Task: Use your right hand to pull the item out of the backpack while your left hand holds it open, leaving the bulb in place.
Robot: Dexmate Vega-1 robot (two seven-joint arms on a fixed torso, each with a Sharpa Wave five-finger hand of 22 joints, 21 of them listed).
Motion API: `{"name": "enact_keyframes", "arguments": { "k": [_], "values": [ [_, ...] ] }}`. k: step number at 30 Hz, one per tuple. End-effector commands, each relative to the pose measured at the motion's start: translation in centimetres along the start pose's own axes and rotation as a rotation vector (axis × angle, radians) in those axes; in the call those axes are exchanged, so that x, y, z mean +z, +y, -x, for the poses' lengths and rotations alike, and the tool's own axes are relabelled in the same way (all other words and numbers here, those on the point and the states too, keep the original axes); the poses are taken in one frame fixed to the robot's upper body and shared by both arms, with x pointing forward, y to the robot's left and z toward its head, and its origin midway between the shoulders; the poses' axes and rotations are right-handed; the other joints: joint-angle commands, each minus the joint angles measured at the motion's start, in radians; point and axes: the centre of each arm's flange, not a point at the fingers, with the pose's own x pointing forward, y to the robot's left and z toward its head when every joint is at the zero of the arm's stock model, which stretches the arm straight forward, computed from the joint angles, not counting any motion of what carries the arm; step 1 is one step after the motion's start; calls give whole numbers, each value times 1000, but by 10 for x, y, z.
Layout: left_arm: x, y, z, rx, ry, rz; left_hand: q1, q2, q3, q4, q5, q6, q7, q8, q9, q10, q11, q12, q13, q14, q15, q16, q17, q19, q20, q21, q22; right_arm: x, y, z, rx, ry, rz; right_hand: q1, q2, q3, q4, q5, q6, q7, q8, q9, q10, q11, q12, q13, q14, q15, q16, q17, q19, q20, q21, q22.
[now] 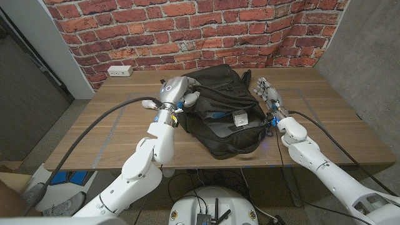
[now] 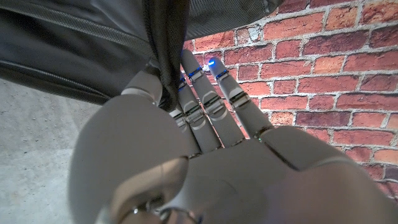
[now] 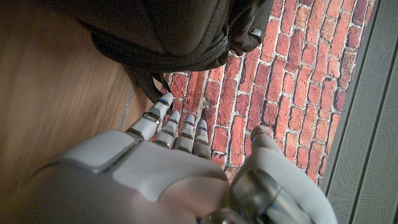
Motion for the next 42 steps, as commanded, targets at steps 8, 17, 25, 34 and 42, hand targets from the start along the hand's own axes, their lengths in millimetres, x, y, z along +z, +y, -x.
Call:
{"name": "enact_keyframes", "arguments": {
  "k": [8,17,25,34,42],
  "values": [
    [-8,1,-34,5,79,150,8,15,12,3,7,22,20,-1,6,18,-6,3,7,14,-14,-4,2,21,-114,10,3,6,-1,4,-13,12,23,5,31,4,-6,2,8,-4,1,4,10,3,4,1,3,-5,5,1,6,-6,4,2],
    [-7,1,-48,15,119,201,9,14,12,3,7,22,21,-3,6,20,-6,2,7,17,-14,-5,2,26,-115,12,4,8,-4,2,-22,7,32,6,30,5,-7,2,9,-3,1,4,10,3,5,1,4,-5,6,0,8,-7,5,2],
    [-9,-2,-59,23,154,251,9,14,13,3,7,23,22,-4,7,21,-6,1,7,21,-15,-4,3,28,-115,13,4,11,-4,5,-22,-2,60,7,30,6,-8,1,11,-3,1,4,16,2,6,1,11,-10,9,0,12,-6,6,2],
    [-10,-3,-68,41,176,287,10,13,13,3,7,23,24,-6,7,24,-6,1,8,25,-15,-4,3,31,-115,14,5,16,-6,15,-35,-4,74,9,30,8,-11,1,17,-3,3,4,22,3,8,1,14,-11,10,-1,16,-7,7,2],
    [-11,-5,-76,31,177,308,11,12,13,3,7,22,24,-8,7,25,-7,0,8,27,-14,-5,3,32,-115,14,5,20,-8,23,-37,-1,91,10,29,9,-12,0,18,-3,3,4,25,1,8,2,26,-9,15,-1,28,-10,11,2]
  ]
}}
